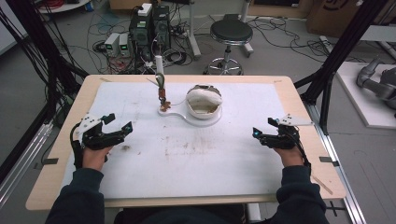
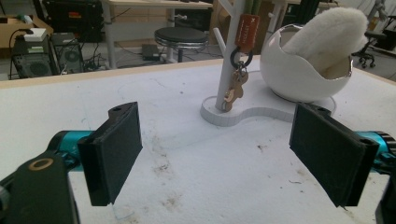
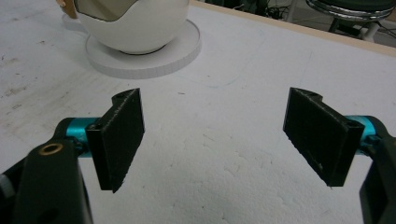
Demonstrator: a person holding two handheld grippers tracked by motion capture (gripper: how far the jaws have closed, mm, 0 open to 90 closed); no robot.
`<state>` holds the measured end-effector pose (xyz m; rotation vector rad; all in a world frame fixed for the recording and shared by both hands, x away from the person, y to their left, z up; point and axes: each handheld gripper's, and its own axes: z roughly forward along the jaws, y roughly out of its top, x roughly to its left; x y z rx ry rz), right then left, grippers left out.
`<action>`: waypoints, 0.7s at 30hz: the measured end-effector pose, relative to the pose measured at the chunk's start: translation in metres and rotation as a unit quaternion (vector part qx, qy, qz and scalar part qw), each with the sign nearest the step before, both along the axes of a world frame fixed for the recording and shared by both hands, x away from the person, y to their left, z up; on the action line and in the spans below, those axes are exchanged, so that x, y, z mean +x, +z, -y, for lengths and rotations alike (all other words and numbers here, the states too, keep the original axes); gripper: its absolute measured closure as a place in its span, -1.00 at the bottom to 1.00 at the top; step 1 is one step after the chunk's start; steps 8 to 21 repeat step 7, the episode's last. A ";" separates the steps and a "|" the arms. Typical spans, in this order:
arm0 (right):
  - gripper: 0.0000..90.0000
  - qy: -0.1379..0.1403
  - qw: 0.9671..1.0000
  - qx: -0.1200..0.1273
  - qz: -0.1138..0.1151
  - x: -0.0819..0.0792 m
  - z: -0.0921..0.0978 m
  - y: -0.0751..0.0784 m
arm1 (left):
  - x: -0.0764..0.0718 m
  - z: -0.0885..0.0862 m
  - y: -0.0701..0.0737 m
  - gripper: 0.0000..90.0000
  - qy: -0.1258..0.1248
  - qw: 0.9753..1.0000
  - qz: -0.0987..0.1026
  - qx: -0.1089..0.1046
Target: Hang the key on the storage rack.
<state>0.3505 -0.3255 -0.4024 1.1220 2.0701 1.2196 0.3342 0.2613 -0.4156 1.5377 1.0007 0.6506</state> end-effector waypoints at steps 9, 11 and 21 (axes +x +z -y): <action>-0.54 -0.001 1.000 0.003 -0.001 0.001 0.001 0.000 | 0.000 -0.001 0.000 -0.63 0.002 1.000 -0.002 0.002; -0.54 -0.001 1.000 0.003 -0.001 0.001 0.001 0.000 | 0.000 -0.001 0.000 -0.63 0.002 1.000 -0.002 0.002; -0.54 -0.001 1.000 0.003 -0.001 0.001 0.001 0.000 | 0.000 -0.001 0.000 -0.63 0.002 1.000 -0.002 0.002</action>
